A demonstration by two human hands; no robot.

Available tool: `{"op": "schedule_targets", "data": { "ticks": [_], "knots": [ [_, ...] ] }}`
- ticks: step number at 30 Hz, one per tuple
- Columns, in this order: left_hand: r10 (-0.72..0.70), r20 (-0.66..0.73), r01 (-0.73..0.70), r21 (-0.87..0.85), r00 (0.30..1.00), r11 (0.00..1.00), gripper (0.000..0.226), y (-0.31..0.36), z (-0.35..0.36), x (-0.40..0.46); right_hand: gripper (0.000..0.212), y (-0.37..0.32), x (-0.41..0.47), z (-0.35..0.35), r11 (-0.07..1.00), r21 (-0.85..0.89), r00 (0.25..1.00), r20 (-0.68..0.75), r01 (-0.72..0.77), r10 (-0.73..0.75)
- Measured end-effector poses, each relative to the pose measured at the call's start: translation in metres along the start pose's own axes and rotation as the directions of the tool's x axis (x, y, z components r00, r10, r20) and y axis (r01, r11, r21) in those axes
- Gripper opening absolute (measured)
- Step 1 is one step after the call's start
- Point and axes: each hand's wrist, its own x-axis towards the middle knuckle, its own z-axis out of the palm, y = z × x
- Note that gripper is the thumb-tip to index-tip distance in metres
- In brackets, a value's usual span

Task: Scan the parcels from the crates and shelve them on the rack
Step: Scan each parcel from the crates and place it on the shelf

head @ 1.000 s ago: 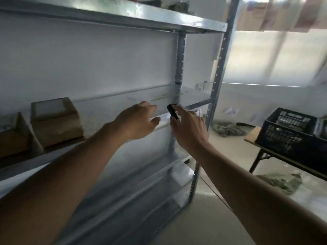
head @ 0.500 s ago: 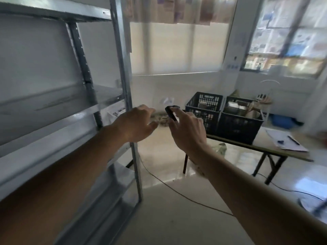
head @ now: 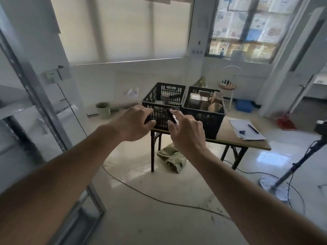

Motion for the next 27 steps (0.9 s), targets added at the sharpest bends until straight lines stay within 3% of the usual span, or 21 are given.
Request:
{"op": "schedule_targets", "data": {
  "ticks": [8, 19, 27],
  "knots": [
    [0.068, 0.028, -0.067, -0.047, 0.997, 0.997, 0.062, -0.066, 0.054, 0.161, 0.052, 0.028, 0.143, 0.063, 0.997, -0.044, 0.998, 0.000, -0.063, 0.063],
    [0.045, 0.173, -0.031, -0.086, 0.984, 0.996, 0.053, -0.172, 0.119, 0.336, 0.052, 0.053, 0.315, 0.165, 0.987, -0.037, 0.984, 0.073, -0.159, 0.162],
    [0.011, 0.261, 0.013, -0.092, 0.965, 0.996, 0.052, -0.215, 0.185, 0.465, 0.052, 0.112, 0.441, 0.238, 0.982, -0.032, 0.971, 0.147, -0.187, 0.190]
  ]
}}
